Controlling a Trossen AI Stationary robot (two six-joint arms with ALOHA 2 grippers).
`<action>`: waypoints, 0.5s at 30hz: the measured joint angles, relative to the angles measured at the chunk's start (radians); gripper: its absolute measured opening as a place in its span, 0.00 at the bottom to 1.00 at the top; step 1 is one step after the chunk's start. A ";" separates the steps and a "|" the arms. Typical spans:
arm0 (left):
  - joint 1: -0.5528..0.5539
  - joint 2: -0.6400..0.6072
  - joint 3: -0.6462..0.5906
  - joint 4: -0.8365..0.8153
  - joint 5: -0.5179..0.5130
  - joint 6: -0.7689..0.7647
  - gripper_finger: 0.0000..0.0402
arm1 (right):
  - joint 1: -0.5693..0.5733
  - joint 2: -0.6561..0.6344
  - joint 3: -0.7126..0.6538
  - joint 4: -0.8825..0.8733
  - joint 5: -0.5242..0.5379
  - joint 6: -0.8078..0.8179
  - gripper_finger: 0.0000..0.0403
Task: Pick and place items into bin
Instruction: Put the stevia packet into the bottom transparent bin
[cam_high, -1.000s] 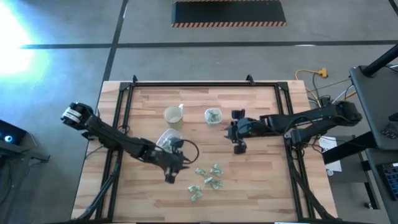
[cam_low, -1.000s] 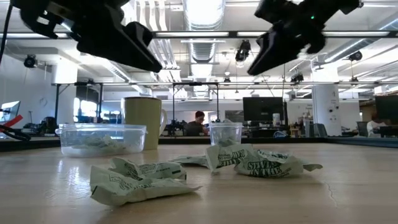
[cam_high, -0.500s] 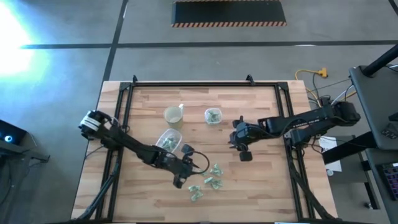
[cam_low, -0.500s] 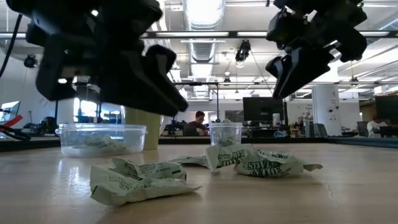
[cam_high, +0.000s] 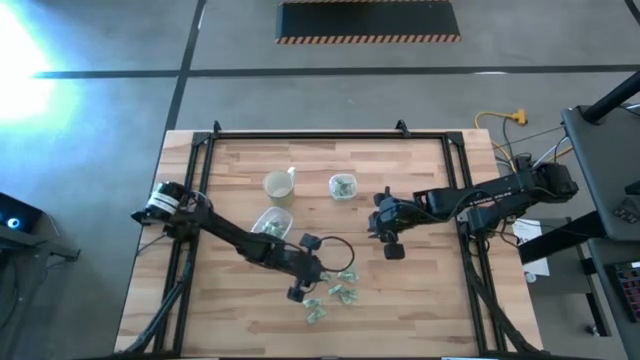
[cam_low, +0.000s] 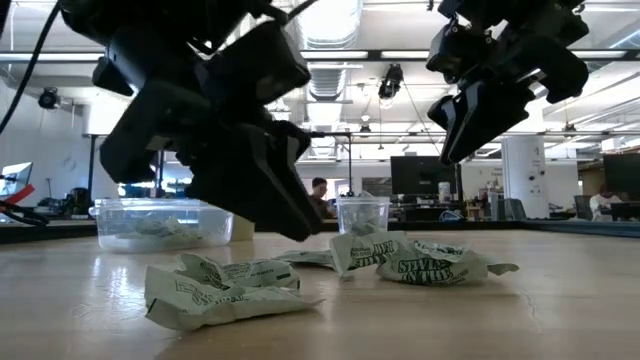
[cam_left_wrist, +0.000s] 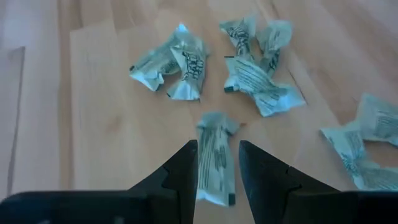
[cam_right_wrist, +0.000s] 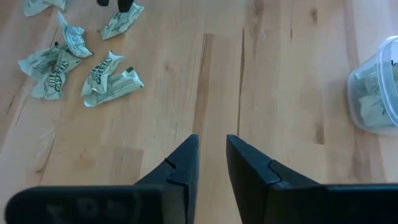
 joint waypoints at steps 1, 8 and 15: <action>0.000 0.002 0.003 -0.009 0.000 -0.005 0.25 | 0.000 0.000 0.000 0.000 0.000 0.000 0.17; 0.006 0.005 0.002 -0.053 0.015 -0.039 0.25 | 0.000 0.000 -0.001 0.000 0.000 0.000 0.17; 0.012 0.005 0.000 -0.068 0.019 -0.052 0.25 | 0.000 0.000 -0.002 0.004 0.000 0.000 0.18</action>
